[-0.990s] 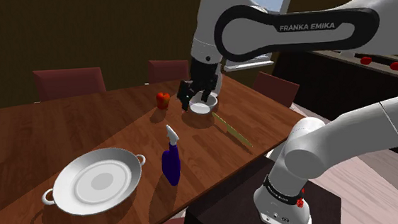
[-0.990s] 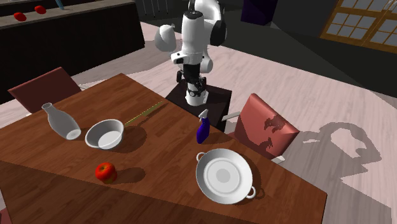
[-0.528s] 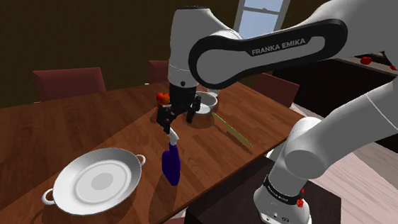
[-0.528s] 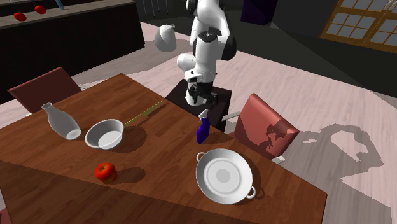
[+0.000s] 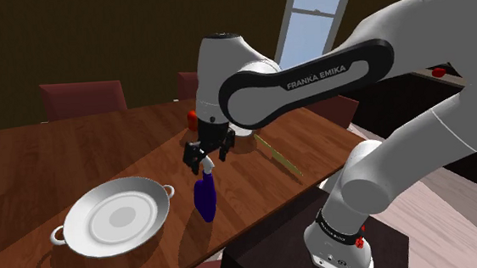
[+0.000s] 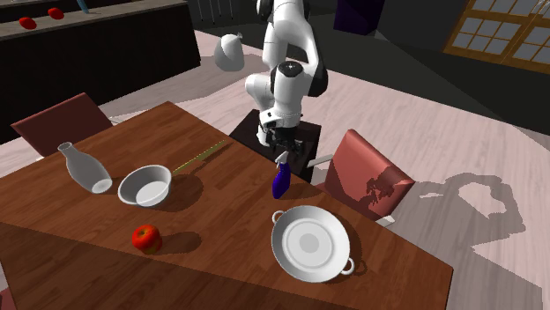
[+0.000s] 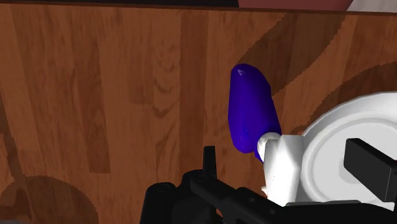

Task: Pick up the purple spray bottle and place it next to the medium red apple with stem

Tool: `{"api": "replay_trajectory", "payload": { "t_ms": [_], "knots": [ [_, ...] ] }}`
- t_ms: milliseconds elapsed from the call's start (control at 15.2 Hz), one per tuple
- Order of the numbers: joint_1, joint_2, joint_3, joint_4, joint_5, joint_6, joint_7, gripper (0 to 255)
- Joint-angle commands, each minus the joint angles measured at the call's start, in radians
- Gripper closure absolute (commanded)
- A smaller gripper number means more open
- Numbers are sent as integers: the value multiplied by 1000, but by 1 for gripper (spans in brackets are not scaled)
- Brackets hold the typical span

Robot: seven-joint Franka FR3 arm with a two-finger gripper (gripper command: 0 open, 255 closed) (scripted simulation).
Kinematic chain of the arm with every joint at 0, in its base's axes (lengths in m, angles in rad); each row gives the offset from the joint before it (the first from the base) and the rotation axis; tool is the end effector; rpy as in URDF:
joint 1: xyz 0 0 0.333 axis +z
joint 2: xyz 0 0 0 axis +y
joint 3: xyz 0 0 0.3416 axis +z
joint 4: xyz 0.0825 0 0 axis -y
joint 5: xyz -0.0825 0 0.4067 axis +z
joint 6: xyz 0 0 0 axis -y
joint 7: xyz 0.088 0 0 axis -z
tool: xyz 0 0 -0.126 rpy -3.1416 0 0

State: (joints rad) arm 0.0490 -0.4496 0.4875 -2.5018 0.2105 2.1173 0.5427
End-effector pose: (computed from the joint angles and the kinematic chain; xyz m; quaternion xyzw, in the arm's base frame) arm 0.3601 0.2293 0.4183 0.9969 -0.0766 0.0187 0.0031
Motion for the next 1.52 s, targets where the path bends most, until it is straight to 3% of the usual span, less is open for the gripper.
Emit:
{"api": "replay_trajectory", "payload": {
  "t_ms": [0,462,528,1122,1452],
  "knots": [
    [1,6,5,-12,1,19,3,0],
    [1,7,5,-12,1,19,3,0],
    [1,7,5,-12,1,19,3,255],
    [1,7,5,-12,1,19,3,255],
    [2,-22,-11,35,-1,-56,-2,255]
  ]
}}
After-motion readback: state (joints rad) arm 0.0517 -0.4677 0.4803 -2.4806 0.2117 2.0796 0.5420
